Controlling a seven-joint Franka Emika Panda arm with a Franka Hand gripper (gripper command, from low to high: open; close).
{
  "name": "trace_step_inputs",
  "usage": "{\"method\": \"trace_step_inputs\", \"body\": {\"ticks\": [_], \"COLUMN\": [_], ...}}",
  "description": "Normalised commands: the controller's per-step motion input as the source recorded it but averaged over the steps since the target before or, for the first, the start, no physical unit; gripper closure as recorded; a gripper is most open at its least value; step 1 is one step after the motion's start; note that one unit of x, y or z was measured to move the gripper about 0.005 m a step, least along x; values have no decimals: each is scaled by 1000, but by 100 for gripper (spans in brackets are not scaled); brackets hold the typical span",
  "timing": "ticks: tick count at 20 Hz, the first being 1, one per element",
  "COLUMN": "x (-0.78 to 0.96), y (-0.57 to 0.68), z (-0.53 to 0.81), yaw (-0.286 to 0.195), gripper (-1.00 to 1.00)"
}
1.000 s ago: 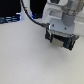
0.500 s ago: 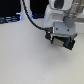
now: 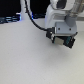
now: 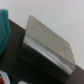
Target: Open the kcup holder, insert the kcup into the holder, and close the kcup holder
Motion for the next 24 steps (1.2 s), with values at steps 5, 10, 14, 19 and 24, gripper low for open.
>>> {"method": "trace_step_inputs", "body": {"ticks": [5,10,14,19,24], "x": [-407,-395,-418,-584,-680], "y": [398,416,468,593,673], "z": [-87,-17,5,12,26], "yaw": [120,102,92,55,15], "gripper": [-100,-100,-100,-100,-100]}}
